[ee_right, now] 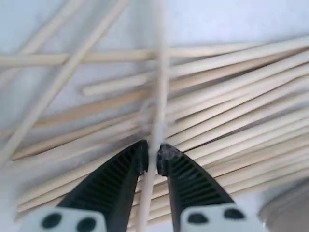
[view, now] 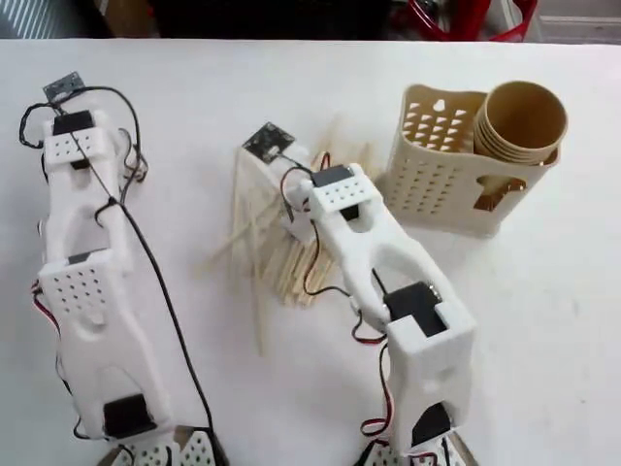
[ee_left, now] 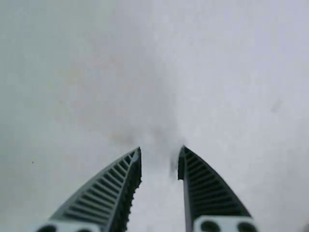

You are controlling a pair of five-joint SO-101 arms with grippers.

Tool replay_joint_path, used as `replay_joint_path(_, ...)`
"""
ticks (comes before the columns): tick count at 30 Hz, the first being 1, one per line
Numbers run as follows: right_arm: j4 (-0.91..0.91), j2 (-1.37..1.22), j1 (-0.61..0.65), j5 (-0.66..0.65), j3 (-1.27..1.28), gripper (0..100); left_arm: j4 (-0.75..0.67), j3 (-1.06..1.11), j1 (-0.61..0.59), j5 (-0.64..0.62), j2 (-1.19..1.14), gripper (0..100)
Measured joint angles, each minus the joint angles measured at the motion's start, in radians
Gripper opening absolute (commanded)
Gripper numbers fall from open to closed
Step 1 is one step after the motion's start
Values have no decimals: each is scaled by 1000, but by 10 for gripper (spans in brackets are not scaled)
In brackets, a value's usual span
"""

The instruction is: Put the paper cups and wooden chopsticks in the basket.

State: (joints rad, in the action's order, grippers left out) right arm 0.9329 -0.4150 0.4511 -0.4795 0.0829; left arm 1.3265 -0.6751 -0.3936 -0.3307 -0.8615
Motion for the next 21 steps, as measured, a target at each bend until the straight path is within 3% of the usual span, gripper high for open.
replay_joint_path(5, 49, 75, -32, 83, 3, 17, 0, 0, 0, 0, 0, 145)
replay_joint_path(13, 149, 474, -72, 196, 3, 17, 0, 0, 0, 0, 0, 145)
replay_joint_path(21, 28, 964, -338, 273, 18, 17, 0, 0, 0, 0, 0, 145)
